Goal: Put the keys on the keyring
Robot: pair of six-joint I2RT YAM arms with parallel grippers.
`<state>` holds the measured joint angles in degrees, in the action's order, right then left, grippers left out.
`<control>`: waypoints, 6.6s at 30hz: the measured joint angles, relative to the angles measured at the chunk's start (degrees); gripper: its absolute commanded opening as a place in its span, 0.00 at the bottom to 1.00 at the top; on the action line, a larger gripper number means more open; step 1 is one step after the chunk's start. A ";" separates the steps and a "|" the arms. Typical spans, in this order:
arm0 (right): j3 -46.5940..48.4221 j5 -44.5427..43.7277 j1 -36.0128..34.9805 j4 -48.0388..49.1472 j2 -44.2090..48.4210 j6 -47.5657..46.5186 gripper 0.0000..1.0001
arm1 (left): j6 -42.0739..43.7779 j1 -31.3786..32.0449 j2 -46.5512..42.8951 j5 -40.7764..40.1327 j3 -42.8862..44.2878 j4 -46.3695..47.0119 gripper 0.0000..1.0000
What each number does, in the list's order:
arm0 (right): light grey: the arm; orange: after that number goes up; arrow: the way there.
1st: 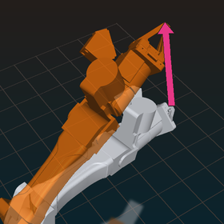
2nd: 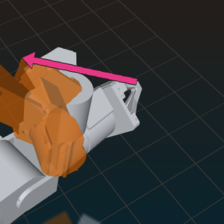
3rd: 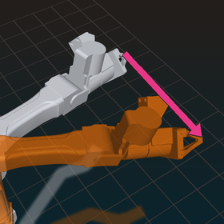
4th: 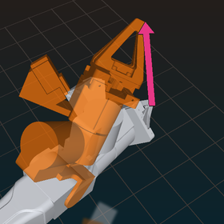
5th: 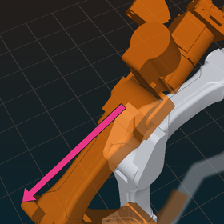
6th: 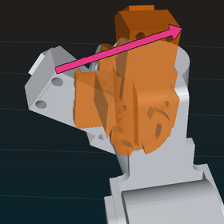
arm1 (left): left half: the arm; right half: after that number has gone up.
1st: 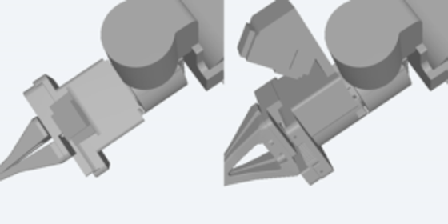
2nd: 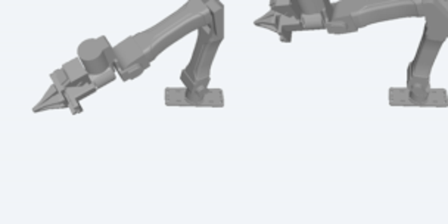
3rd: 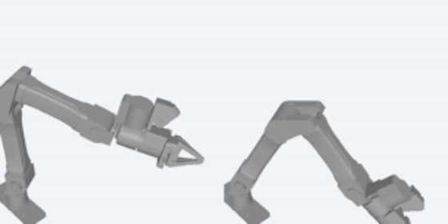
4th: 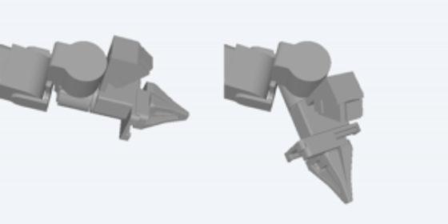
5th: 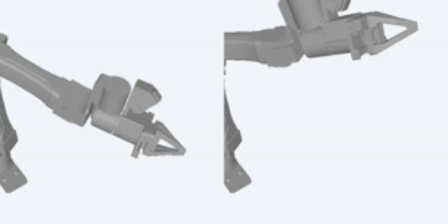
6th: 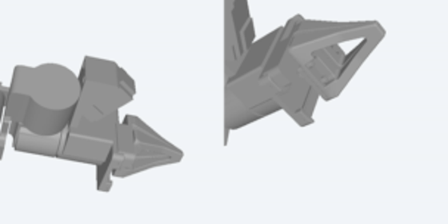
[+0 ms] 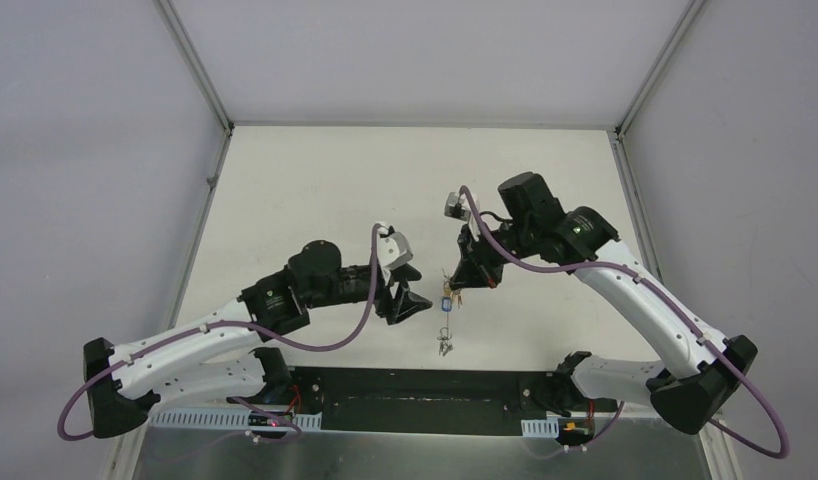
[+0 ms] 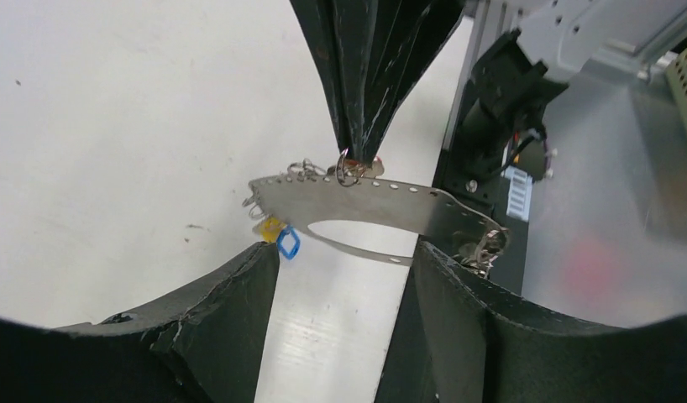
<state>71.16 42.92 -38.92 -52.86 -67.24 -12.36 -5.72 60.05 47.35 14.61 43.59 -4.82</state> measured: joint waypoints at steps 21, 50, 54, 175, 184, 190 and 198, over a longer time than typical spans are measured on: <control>9.64 -6.21 -7.85 -18.12 -8.98 -7.37 0.00 | 6.69 0.00 8.74 12.20 -1.49 10.45 0.34; 8.44 -6.60 -7.85 -13.31 -7.02 -6.08 0.02 | 3.19 0.00 10.49 12.70 -3.69 14.27 0.00; 6.93 -6.64 -7.61 -10.43 -5.42 -5.07 0.02 | 2.19 0.00 9.60 10.97 -3.80 13.92 0.00; 7.93 2.82 -2.73 -16.35 -7.41 -5.64 0.00 | 5.99 -0.04 14.21 16.00 4.72 2.80 0.00; 7.93 2.64 -2.86 -16.68 -7.41 -5.66 0.00 | 6.19 -0.04 14.43 16.98 4.74 3.08 0.12; 7.93 2.75 -2.86 -16.15 -7.41 -5.55 0.00 | 6.16 -0.04 14.40 17.03 4.74 3.17 0.07; 7.91 2.69 -2.86 -16.02 -7.39 -5.33 0.10 | 6.16 -0.04 14.40 17.05 4.68 3.39 0.00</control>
<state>79.07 45.60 -41.78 -68.88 -74.63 -17.69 0.45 60.01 61.76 31.66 48.27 -1.43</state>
